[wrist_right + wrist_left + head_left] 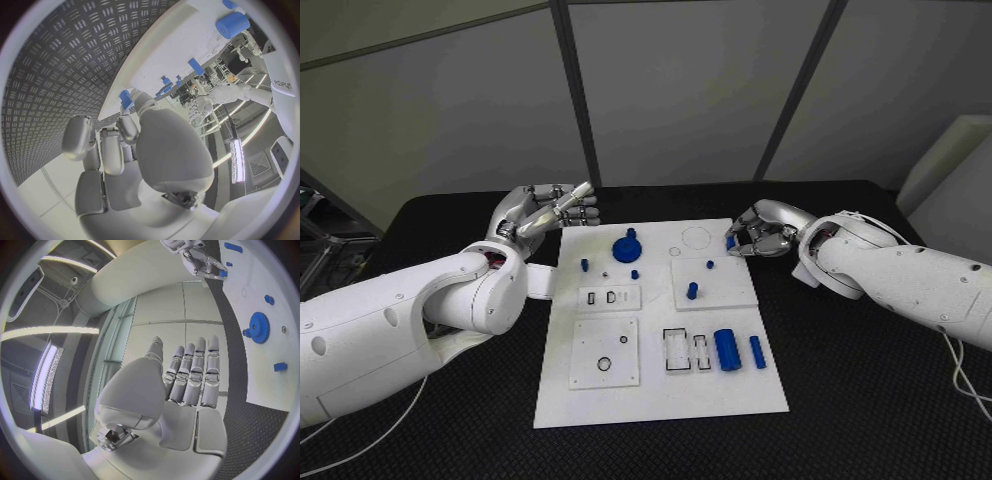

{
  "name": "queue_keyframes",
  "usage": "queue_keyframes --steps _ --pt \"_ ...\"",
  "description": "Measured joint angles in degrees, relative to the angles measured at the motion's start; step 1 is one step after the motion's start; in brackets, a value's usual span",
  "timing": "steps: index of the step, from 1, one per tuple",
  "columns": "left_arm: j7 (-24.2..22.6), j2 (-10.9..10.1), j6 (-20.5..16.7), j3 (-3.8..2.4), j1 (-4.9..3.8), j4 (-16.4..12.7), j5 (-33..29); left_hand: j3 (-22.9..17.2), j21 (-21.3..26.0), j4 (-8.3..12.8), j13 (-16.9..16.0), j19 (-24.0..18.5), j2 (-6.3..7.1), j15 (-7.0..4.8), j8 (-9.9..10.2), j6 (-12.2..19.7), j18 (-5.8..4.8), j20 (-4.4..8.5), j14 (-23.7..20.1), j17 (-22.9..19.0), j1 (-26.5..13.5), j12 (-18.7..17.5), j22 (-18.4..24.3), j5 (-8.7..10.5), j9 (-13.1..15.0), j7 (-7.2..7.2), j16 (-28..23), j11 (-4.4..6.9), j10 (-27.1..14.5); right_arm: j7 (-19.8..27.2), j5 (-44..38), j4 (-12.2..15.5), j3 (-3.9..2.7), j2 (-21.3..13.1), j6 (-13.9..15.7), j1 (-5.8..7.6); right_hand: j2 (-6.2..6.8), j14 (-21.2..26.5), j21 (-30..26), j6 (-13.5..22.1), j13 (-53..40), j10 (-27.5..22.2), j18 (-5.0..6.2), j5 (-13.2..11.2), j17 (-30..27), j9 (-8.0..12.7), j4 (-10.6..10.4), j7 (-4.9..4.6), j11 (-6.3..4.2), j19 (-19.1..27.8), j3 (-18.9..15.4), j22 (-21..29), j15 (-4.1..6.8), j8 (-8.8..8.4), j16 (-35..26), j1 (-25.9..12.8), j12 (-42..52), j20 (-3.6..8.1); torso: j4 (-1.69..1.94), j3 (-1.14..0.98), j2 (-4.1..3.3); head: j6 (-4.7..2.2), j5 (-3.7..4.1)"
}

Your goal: Assemble the parts on the task board

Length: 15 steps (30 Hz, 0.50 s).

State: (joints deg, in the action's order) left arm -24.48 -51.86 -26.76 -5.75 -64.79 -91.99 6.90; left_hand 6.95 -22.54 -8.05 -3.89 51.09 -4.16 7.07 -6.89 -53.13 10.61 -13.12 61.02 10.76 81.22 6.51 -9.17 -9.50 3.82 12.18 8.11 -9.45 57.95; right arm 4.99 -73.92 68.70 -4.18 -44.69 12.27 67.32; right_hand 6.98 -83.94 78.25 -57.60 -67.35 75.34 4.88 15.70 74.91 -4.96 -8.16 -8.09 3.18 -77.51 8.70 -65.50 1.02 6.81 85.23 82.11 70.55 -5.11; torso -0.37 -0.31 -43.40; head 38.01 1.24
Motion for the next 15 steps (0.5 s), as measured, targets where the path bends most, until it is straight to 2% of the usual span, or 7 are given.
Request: queue_keyframes --steps 12,15 --pt "0.02 -0.14 0.0 0.0 0.02 0.08 0.0 0.0 0.0 0.0 0.0 0.0 0.0 0.0 -0.01 0.0 0.0 0.0 0.0 0.06 0.0 -0.2 -0.01 0.0 0.0 0.0 0.0 0.0 0.0 -0.58 -0.41 -0.52 -0.01 0.58 -0.01 0.0 -0.38 0.0 0.0 -0.18 -0.2 0.0 0.0 0.0 0.0 0.01 0.0 -0.17 0.0 0.0 0.0 -0.12 0.0 0.0 0.0 -0.38 0.25 0.0 0.0 -0.01 0.04 0.04 -0.09" --pt "0.02 -0.15 0.0 0.0 0.02 0.11 0.0 0.0 0.0 0.0 0.0 0.0 0.0 0.0 -0.01 0.0 0.0 0.0 0.0 0.06 0.0 -0.2 -0.01 0.0 0.0 0.0 0.0 0.0 0.0 -0.72 -0.57 -0.53 -0.01 0.73 -0.01 0.0 -0.38 0.0 0.0 -0.38 -0.28 0.0 0.0 0.0 0.0 0.01 0.0 0.02 0.0 0.0 0.0 -0.17 0.0 0.27 0.0 -0.38 0.25 0.0 0.0 -0.02 0.04 0.04 -0.09"
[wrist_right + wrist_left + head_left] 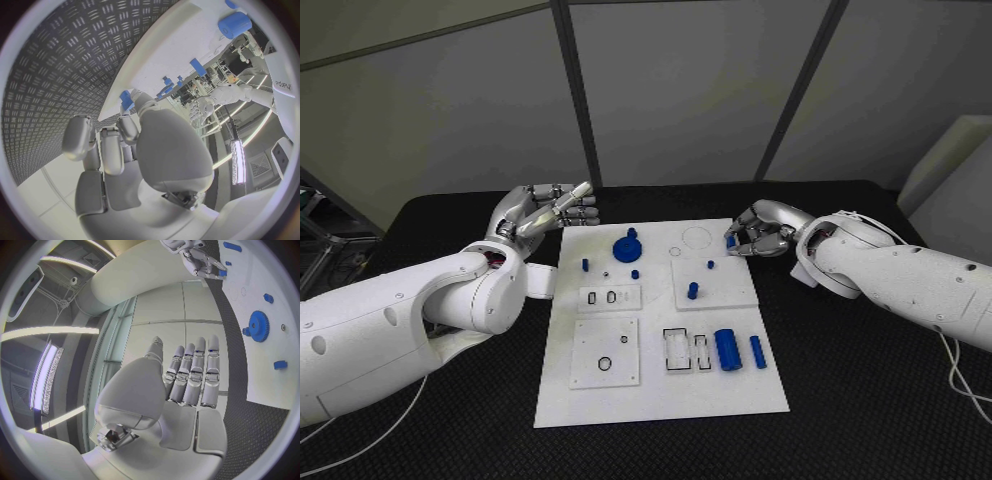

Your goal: Assemble the parts on the task board

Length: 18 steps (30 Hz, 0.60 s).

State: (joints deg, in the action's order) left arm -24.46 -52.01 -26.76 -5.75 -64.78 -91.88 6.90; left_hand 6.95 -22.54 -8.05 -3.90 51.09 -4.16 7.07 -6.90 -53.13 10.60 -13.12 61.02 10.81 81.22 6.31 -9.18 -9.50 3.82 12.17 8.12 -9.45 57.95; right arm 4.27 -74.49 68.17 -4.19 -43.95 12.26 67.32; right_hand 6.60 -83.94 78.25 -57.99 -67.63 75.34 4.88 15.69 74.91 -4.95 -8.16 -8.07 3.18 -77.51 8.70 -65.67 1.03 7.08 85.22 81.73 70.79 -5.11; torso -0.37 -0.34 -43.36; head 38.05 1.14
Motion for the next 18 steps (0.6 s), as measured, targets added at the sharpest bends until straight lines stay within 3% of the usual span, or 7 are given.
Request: queue_keyframes --steps 7,13,18 --pt "0.02 -0.01 0.0 0.0 0.01 0.03 0.0 0.0 0.0 0.0 0.0 0.0 0.0 0.0 -0.02 0.0 0.0 0.0 0.0 0.0 0.0 0.0 0.0 0.0 0.0 0.0 0.0 0.0 0.0 -0.33 -0.19 -0.06 0.0 0.07 0.09 0.0 -1.22 -0.02 0.14 -1.94 -0.42 0.63 0.0 0.0 0.0 -0.19 -0.16 0.75 -0.63 -0.22 0.23 -0.38 0.02 0.91 0.0 0.32 0.46 0.22 -0.02 -0.01 0.0 0.03 0.04" --pt "0.03 -0.01 0.0 0.0 0.01 0.03 0.0 0.0 0.0 0.0 0.0 0.0 0.0 0.0 -0.02 0.0 0.0 0.0 0.0 -0.01 0.0 0.0 -0.01 0.0 0.0 0.0 0.0 0.0 0.0 -0.54 -0.23 -0.08 0.0 0.17 0.33 0.0 -2.14 -0.19 0.63 -3.47 -0.82 1.05 0.0 0.22 0.0 -0.23 0.26 1.28 -1.06 -0.72 1.1 -1.04 0.65 1.74 0.0 0.59 0.8 0.73 -0.03 -0.02 0.0 0.07 0.04" --pt "0.03 -0.01 0.0 0.0 0.01 0.03 0.0 0.0 0.0 0.0 0.0 0.0 0.0 0.0 -0.02 0.0 0.01 0.0 0.0 -0.01 0.0 0.0 -0.01 0.0 0.0 0.0 0.0 0.0 0.0 -0.72 -0.25 -0.04 0.0 0.24 0.74 0.0 -2.68 0.0 0.68 -3.81 -0.93 1.33 0.0 -1.77 0.0 -0.29 0.71 1.53 -1.34 -0.93 2.17 -1.45 1.05 2.19 0.0 1.0 0.8 0.93 -0.03 -0.02 0.0 0.08 0.05"
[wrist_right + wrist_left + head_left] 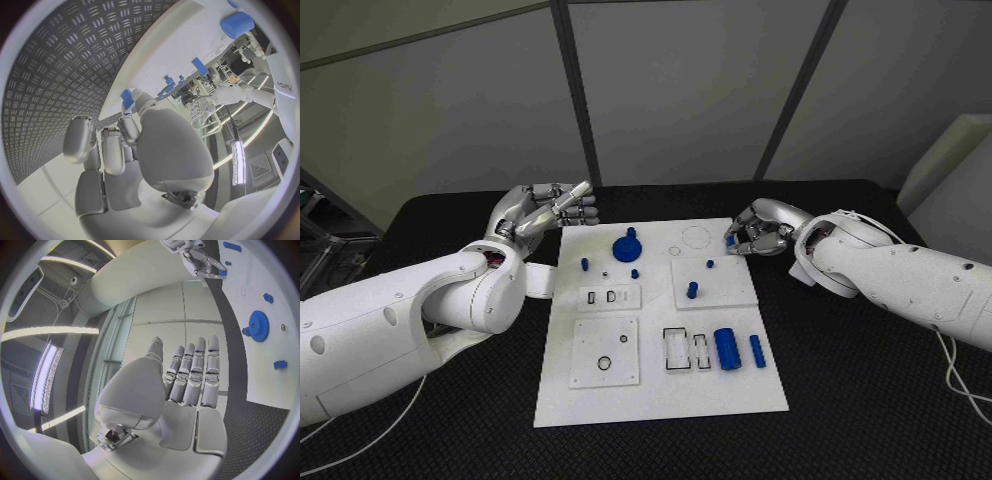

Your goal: Assemble the parts on the task board

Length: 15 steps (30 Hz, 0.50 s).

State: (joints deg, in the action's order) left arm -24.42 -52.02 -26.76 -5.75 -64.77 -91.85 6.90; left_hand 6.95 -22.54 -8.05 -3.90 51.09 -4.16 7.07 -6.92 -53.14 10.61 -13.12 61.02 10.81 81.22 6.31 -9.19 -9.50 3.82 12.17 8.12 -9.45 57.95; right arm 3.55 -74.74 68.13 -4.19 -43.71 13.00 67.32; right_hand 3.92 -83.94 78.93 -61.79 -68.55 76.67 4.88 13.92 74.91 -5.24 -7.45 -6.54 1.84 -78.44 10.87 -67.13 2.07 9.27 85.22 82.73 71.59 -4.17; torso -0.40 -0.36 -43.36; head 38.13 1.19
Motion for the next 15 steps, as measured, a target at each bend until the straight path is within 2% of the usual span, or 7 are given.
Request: queue_keyframes --steps 7,15 --pt "0.01 -0.06 0.0 0.0 0.0 0.0 0.0 0.0 0.0 0.0 0.0 0.0 0.0 0.0 0.0 0.0 -0.01 0.0 0.0 0.0 0.0 0.0 0.0 0.0 0.0 0.0 0.0 0.0 0.0 -0.19 -0.02 1.05 0.0 -0.27 0.97 0.0 -0.53 -0.1 0.0 0.06 -0.06 0.0 0.0 -0.23 0.0 0.0 0.33 0.06 0.0 -0.21 0.81 -0.16 0.09 0.04 0.0 0.5 0.0 0.21 -0.02 -0.03 0.01 0.1 0.09" --pt "0.04 -0.37 0.0 0.0 0.0 -0.12 0.0 0.0 0.0 0.0 0.0 0.0 0.0 0.0 0.0 0.0 0.0 0.0 0.0 0.08 0.0 0.0 0.0 0.0 0.0 0.0 0.0 0.0 0.0 -1.01 0.25 5.8 -0.11 -2.74 1.76 0.02 -0.79 -0.1 0.26 0.16 0.16 0.0 0.0 -0.32 0.0 0.0 0.54 0.14 0.0 -0.2 1.03 -0.5 0.09 0.02 0.29 0.64 0.0 0.2 -0.13 0.01 0.18 0.0 -0.02"
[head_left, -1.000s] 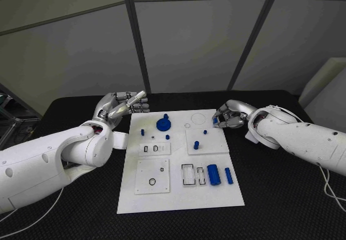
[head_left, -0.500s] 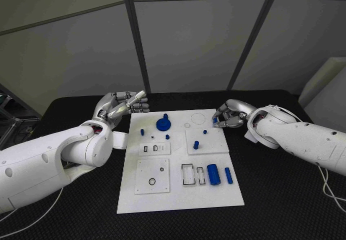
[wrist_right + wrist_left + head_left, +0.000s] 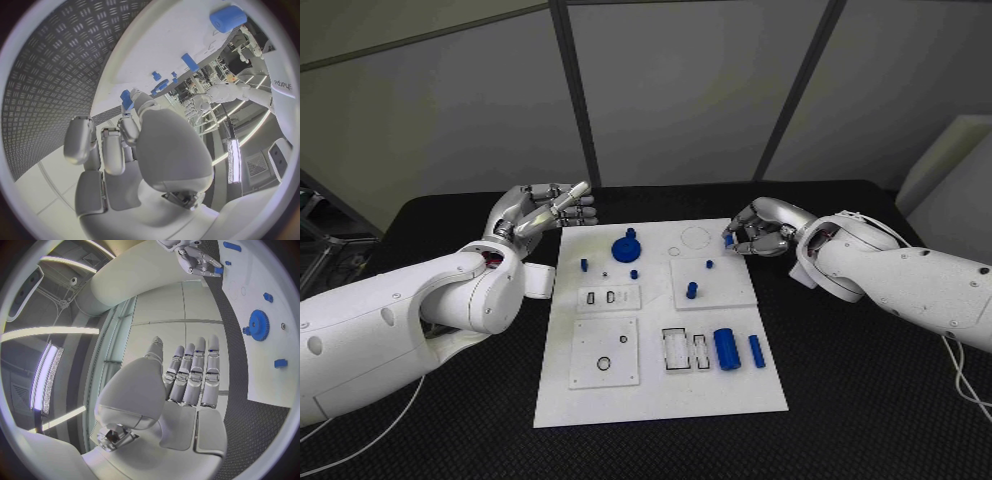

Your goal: Assemble the parts on the task board

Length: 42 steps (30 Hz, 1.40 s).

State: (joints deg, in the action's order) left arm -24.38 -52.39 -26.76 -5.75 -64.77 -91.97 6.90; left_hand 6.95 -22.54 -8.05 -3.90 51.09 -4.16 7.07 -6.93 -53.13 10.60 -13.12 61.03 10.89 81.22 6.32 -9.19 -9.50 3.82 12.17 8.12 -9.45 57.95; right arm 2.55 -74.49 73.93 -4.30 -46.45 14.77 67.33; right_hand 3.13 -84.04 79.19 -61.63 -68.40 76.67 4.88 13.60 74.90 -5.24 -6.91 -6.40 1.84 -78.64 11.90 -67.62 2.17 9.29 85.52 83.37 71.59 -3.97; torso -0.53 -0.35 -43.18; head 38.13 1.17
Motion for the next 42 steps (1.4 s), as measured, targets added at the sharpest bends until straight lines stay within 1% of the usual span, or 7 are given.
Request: queue_keyframes --steps 7,12,18,23,30,39,42 --pt "0.06 -0.23 0.0 0.0 0.0 -0.03 0.0 0.0 0.0 0.0 0.0 0.0 0.0 0.0 0.0 0.0 0.0 0.0 0.0 0.0 0.0 0.0 0.01 0.0 0.0 0.0 0.0 0.0 0.0 -1.75 0.09 7.71 -1.31 -0.85 0.52 0.44 0.0 0.0 0.24 0.11 0.0 0.0 0.0 -0.01 0.0 0.02 0.3 0.08 0.0 -0.2 0.3 -0.44 0.0 -0.22 0.0 0.01 0.0 0.2 -0.15 0.1 0.3 0.26 -0.55" --pt "0.1 -0.11 0.0 0.0 0.0 0.07 0.0 0.0 0.0 0.0 0.0 0.0 0.0 0.0 0.0 0.0 0.0 0.0 0.0 -0.01 0.0 0.0 0.05 0.0 0.0 0.0 0.0 0.0 0.0 -2.87 -0.16 11.92 -1.47 0.47 0.7 0.63 0.01 0.0 0.24 0.15 0.03 0.0 0.0 -0.03 0.0 0.07 0.29 0.08 0.0 -0.2 0.32 -0.59 0.0 -0.5 0.0 0.01 0.0 0.2 -0.18 0.19 0.51 0.59 -1.02" --pt "0.17 0.14 0.0 0.0 -0.02 0.16 0.0 0.1 0.0 0.1 0.0 0.0 0.0 0.0 0.0 0.0 0.0 0.0 0.0 -0.01 0.0 0.0 0.04 0.0 0.0 0.0 -0.21 0.0 0.0 -4.17 -0.74 14.45 -1.54 3.68 0.77 0.68 0.01 0.0 0.23 0.39 0.05 0.0 0.0 -0.23 0.0 0.07 0.32 -0.01 0.0 -0.4 0.64 -0.83 0.0 -0.45 0.0 0.01 0.0 0.0 -0.08 0.29 0.76 1.18 -1.91" --pt "0.22 0.28 0.0 0.01 -0.02 0.54 0.0 0.16 0.0 0.16 0.0 0.0 0.0 0.0 0.0 0.0 0.0 0.0 0.0 -0.01 0.0 0.0 0.04 0.0 0.0 0.0 -0.25 0.0 0.0 -5.28 -1.35 14.44 -1.43 7.31 0.76 0.68 0.02 0.0 0.45 0.48 0.04 0.0 0.0 -0.3 0.0 0.07 0.33 0.04 0.0 -0.4 0.64 -0.84 0.0 -0.41 0.0 0.01 0.0 0.0 0.05 0.42 0.94 1.43 -2.44" --pt "0.25 0.56 -0.02 0.01 -0.02 1.1 0.0 0.16 0.0 0.16 0.0 0.0 0.0 0.0 0.0 0.0 0.0 0.0 0.0 -0.02 0.0 0.0 0.04 0.0 0.0 0.0 -0.25 0.0 0.0 -6.86 -3.33 13.07 -0.13 11.96 0.69 0.27 0.03 0.0 0.45 0.61 0.04 0.0 0.0 -0.34 0.0 0.06 0.49 -0.02 0.0 -0.4 0.79 -0.95 -0.01 -0.37 0.0 0.01 0.0 0.0 0.14 0.48 1.0 1.82 -2.98" --pt "0.24 0.78 -0.06 0.01 -0.02 1.6 0.0 0.16 0.0 0.16 0.0 0.0 0.0 0.0 0.0 0.0 0.0 0.0 0.0 0.04 0.0 0.0 0.03 0.0 0.0 0.0 -0.25 0.0 0.0 -8.75 -6.23 10.55 1.14 16.25 0.35 -1.42 0.04 0.0 0.45 0.62 0.49 -0.01 0.0 0.07 0.04 0.07 0.71 -0.23 0.0 -0.4 1.01 -0.95 -0.01 -0.37 0.0 0.01 -0.58 0.0 0.17 0.47 0.97 2.31 -4.06" --pt "0.24 0.81 -0.07 0.01 -0.02 1.75 0.0 0.16 0.0 0.16 0.0 0.0 0.0 0.0 0.0 0.0 0.0 0.0 0.0 0.04 0.0 0.0 0.03 0.0 0.0 0.0 -0.25 0.0 0.0 -9.52 -7.28 9.65 1.78 17.06 0.04 -1.84 0.04 0.0 0.45 0.71 0.59 -0.01 0.0 0.07 0.04 0.21 0.82 -0.33 0.0 -0.4 1.11 -0.95 -0.01 -0.37 0.0 0.01 -0.61 -0.01 0.17 0.45 0.97 2.51 -4.35"
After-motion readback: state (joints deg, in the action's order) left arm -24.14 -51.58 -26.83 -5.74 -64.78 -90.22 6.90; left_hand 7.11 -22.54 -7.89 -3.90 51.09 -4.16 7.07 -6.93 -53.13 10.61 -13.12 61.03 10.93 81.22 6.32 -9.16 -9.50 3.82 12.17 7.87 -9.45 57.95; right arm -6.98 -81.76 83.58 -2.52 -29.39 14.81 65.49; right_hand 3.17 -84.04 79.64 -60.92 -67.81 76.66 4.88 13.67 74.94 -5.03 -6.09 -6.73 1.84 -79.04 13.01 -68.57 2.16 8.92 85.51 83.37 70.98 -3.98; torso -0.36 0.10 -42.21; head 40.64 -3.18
